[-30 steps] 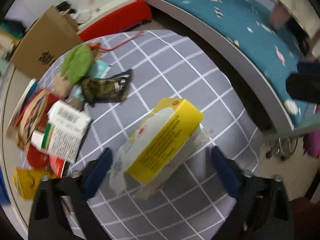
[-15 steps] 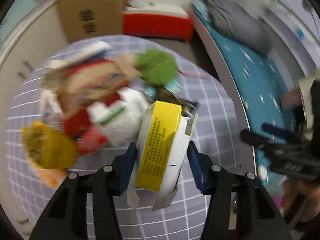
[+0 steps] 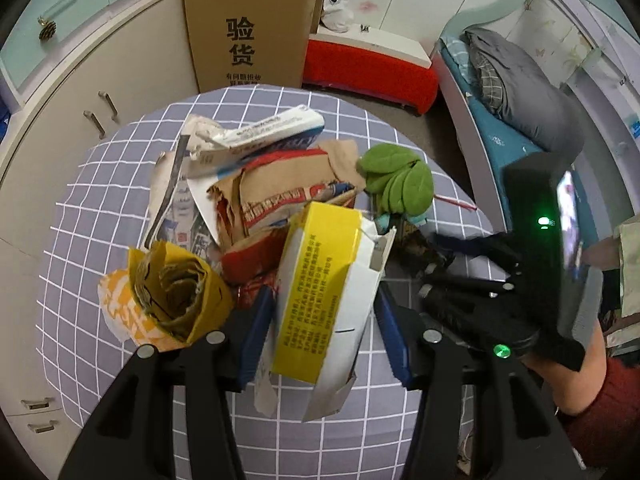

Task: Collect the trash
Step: 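Grasp the yellow-and-white box with the left gripper while the right grasps a dark wrapper, then carry both items over the blue wastebasket and open both grippers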

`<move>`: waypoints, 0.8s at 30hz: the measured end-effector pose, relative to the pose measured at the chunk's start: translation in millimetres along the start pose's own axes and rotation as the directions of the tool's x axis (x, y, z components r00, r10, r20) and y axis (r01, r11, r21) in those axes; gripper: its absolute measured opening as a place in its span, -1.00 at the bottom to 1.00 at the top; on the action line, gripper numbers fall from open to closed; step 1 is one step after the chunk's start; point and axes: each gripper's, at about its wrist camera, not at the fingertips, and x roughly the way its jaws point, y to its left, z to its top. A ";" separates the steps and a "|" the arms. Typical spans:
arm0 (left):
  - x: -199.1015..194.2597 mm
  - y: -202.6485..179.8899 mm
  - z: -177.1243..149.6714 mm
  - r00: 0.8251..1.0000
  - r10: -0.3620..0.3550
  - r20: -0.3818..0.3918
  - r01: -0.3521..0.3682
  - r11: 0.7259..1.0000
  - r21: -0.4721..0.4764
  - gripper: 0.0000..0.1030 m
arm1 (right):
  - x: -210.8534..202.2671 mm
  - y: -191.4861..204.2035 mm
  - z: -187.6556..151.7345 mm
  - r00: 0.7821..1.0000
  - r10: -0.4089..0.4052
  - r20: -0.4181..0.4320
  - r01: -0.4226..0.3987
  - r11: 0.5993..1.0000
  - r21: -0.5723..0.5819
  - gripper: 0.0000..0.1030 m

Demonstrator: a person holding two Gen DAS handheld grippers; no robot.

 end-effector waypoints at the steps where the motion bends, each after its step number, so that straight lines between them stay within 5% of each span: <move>1: -0.7 1.0 -3.0 1.000 -0.005 0.001 0.005 1.000 -0.003 -0.01 | -1.2 0.3 -2.3 1.000 0.009 -0.004 -0.009 1.000 -0.009 -0.47; 5: -2.1 -8.8 -9.2 1.000 -0.027 -0.008 0.027 0.999 -0.029 -0.01 | -10.1 -11.4 -14.4 0.993 0.117 -0.026 -0.115 0.992 0.058 -0.72; 10: -0.3 -40.6 -6.2 0.999 -0.037 -0.013 0.036 0.999 -0.024 -0.01 | -38.1 -47.2 -39.3 0.970 0.242 -0.001 -0.239 0.957 0.166 -0.74; 21: 44.5 -187.8 15.5 0.984 -0.148 -0.098 0.155 0.985 0.074 -0.01 | -107.5 -206.8 -115.9 0.991 0.124 0.044 -0.132 0.915 0.382 -0.73; 24: 64.9 -229.3 17.7 0.973 -0.179 -0.148 0.195 0.976 0.098 0.00 | -104.3 -251.3 -125.8 0.993 0.100 0.055 -0.114 0.882 0.457 -0.50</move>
